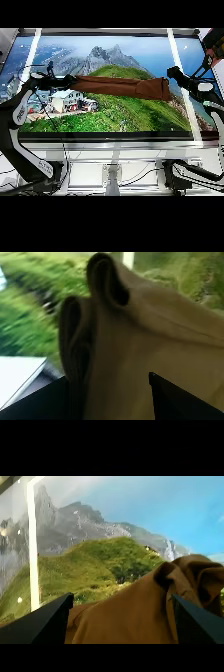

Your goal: Fold the clothes and pants, and hang the long-sleeved shirts on hangers.

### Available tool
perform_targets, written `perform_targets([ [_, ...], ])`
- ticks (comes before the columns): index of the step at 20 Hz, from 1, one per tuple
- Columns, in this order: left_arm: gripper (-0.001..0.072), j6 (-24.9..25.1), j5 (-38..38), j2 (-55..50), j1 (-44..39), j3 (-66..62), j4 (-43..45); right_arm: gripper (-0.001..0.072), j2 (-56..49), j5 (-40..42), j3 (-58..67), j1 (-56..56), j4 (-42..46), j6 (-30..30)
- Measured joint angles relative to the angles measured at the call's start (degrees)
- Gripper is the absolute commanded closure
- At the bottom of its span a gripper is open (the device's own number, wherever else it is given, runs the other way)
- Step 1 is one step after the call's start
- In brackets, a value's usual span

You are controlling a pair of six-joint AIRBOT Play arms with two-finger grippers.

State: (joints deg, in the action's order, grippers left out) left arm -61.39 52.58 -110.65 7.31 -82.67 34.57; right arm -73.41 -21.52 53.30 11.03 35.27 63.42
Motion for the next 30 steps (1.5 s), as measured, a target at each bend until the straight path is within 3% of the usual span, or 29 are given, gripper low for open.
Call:
perform_targets([
  [2, 0.0626, 0.0, -0.1, -1.3, -1.3, -1.1, 0.7, 0.0070, 0.0, -2.6, 0.0, 0.0, 0.0, 0.0],
  [3, 0.0693, -0.1, -0.2, -1.7, -1.8, -1.5, 0.9, 0.0177, 0.0, -3.9, 0.0, 0.0, 0.0, 0.0],
  [5, 0.0694, -0.1, -0.4, -2.1, -2.5, -2.5, 0.9, 0.0447, 0.0, -7.5, 0.5, 0.0, 0.0, 0.0],
  [6, 0.0693, -0.1, -0.4, -2.1, -2.8, -3.3, 0.9, 0.0673, 0.0, -9.8, 1.1, 0.0, 0.1, -0.1],
  [13, 0.0694, 3.0, 12.7, 5.8, -3.5, -9.6, 0.1, 0.0697, -0.7, -18.7, 10.4, -5.6, 2.4, -2.9],
  [18, 0.0694, 3.5, 22.8, 17.3, -3.6, -10.5, 0.2, 0.0697, -7.1, -18.7, 16.2, -14.4, 8.9, 4.3],
  [24, 0.0694, 3.7, 26.4, 24.9, -4.2, -10.6, 0.1, 0.0697, -20.0, -17.9, 19.9, -30.2, 7.1, 9.5],
  [30, 0.0693, 3.7, 26.3, 24.3, -7.7, -10.6, 0.2, 0.0697, -26.4, -9.7, 22.4, -43.0, 1.3, 10.7],
])
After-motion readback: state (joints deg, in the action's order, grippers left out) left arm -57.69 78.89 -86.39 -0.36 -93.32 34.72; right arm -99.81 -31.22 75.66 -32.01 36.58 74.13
